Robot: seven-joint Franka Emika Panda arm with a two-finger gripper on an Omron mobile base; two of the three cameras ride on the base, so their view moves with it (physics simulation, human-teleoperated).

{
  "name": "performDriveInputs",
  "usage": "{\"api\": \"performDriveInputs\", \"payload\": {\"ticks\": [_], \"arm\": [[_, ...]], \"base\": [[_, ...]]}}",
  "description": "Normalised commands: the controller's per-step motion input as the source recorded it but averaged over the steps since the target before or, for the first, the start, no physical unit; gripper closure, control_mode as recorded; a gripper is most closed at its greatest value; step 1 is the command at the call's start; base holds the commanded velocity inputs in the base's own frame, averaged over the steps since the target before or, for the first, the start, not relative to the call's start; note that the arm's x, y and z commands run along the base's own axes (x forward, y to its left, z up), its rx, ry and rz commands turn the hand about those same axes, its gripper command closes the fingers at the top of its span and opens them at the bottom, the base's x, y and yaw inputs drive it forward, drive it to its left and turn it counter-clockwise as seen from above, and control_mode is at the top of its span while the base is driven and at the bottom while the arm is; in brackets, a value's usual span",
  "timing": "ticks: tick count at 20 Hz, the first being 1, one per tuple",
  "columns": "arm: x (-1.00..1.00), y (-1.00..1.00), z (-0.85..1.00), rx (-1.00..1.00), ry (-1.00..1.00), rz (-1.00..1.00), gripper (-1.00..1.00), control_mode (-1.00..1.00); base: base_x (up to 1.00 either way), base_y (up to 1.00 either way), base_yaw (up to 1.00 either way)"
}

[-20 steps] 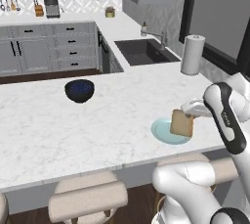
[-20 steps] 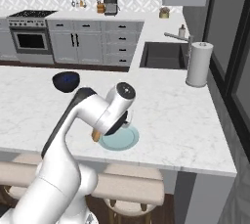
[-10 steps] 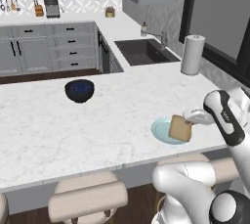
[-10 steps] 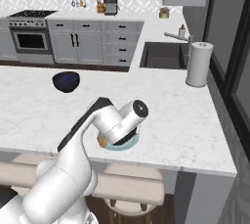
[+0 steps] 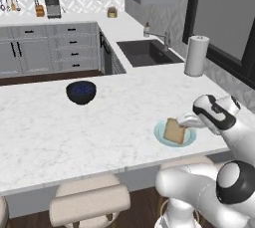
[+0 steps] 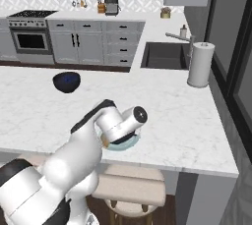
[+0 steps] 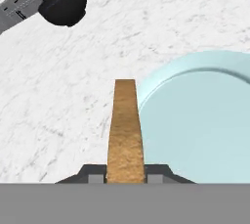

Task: Start the toaster. Once the lever pops up, take the bread to the plate on the dining counter.

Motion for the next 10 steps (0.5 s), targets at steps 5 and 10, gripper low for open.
{"api": "performDriveInputs", "payload": {"ticks": [5, 10], "arm": [[0.46, -0.17, -0.34, 0.03, 0.0, 0.03, 1.0, -1.0], [0.29, -0.19, -0.34, 0.01, 0.0, 0.01, -1.0, -1.0]], "base": [[0.0, 0.0, 0.0], [0.0, 0.0, 0.0]]}}
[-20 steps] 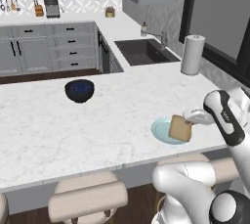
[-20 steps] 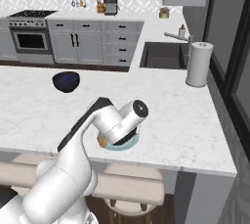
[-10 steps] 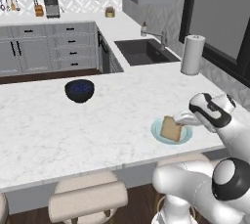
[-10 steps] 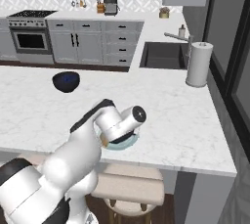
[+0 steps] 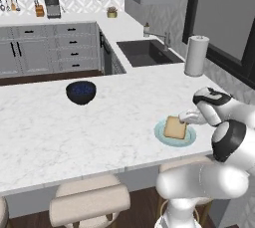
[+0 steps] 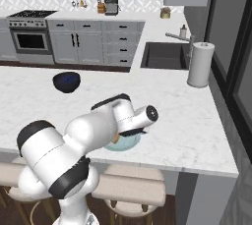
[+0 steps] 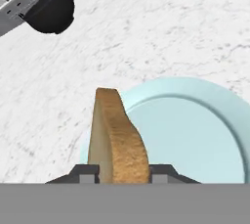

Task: Start the toaster. Once the lever pops up, take the bread to the plate on the dining counter.

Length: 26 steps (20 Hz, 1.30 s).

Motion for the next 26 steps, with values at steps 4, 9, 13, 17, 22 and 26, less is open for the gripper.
{"api": "performDriveInputs", "payload": {"ticks": [4, 9, 13, 17, 22, 26], "arm": [[0.0, -0.19, -0.04, -0.01, 0.0, 0.0, -1.0, -1.0], [0.0, -0.29, 0.0, -0.08, 0.0, 0.0, -1.0, -1.0], [0.0, -0.22, 0.12, -0.14, 0.0, -0.02, -1.0, -1.0], [0.0, -0.03, 0.32, -0.21, -0.02, -0.04, -1.0, -1.0], [-0.48, 0.24, 0.88, -0.19, -0.02, -0.04, -1.0, -1.0], [-0.84, 0.74, 0.86, -0.22, 0.0, -0.05, -1.0, -1.0]], "base": [[0.0, 0.0, 0.0], [0.0, 0.0, 0.0], [0.0, 0.0, 0.0], [0.0, 0.0, 0.0], [0.0, 0.0, 0.0], [0.0, 0.0, 0.0]]}}
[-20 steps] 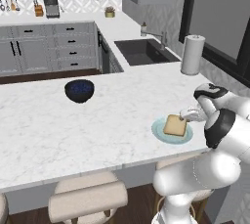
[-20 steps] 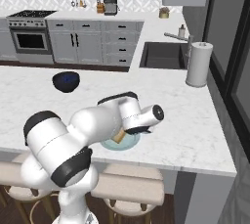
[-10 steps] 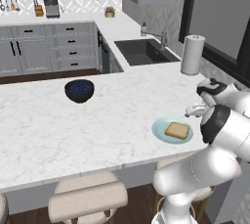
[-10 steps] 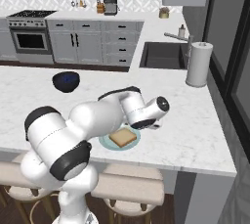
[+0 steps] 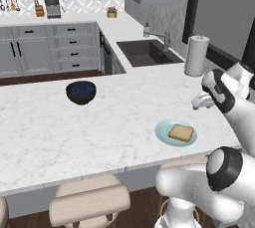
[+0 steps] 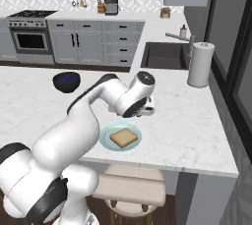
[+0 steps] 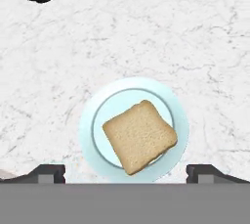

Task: Start the toaster. Once the lever pops up, take the bread to the plate on the dining counter.

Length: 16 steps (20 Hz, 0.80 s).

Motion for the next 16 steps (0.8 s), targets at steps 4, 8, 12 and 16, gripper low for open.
{"api": "performDriveInputs", "payload": {"ticks": [4, 8, 12, 16], "arm": [[-0.81, 1.0, 0.4, -0.25, 0.01, -0.08, -1.0, -1.0], [-0.84, 1.0, 0.23, -0.23, 0.04, -0.08, -1.0, -1.0], [-0.94, 0.77, 0.15, -0.07, 0.04, -0.06, -1.0, -1.0], [-0.74, 0.6, 0.06, 0.0, 0.08, -0.01, -1.0, -1.0]], "base": [[0.0, 0.0, 0.0], [0.0, 0.0, 0.0], [0.0, 0.0, 0.0], [0.0, 0.0, 0.0]]}}
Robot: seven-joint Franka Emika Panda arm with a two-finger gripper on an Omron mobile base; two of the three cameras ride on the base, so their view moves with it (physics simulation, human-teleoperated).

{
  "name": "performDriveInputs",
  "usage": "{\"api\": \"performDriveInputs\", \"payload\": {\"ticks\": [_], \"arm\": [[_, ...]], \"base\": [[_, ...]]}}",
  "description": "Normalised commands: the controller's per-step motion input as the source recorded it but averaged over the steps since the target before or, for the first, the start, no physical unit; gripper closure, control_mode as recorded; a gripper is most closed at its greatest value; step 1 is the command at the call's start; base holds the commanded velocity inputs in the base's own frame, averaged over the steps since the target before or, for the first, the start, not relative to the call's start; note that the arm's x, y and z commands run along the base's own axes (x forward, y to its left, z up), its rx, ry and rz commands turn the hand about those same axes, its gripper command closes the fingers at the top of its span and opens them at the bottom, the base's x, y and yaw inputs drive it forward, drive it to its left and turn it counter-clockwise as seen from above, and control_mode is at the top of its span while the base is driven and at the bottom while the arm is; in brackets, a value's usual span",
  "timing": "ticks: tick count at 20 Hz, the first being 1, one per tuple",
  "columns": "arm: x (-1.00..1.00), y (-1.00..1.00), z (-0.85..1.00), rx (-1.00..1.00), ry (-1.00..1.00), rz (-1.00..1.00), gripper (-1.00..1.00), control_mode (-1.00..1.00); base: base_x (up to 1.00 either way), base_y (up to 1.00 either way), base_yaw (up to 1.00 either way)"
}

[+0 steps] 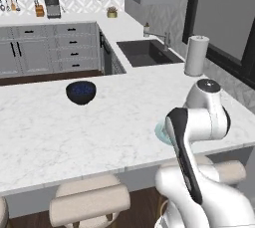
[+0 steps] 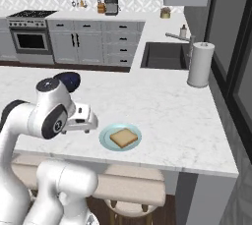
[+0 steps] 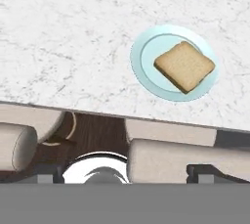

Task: Start the toaster. Once the lever pops up, take the bread to the plate on the dining counter.

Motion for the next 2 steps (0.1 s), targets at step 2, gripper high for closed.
{"api": "performDriveInputs", "payload": {"ticks": [2], "arm": [[-0.47, 0.44, 0.0, 0.0, 0.06, 0.0, -1.0, -1.0]], "base": [[0.0, 0.0, 0.0]]}}
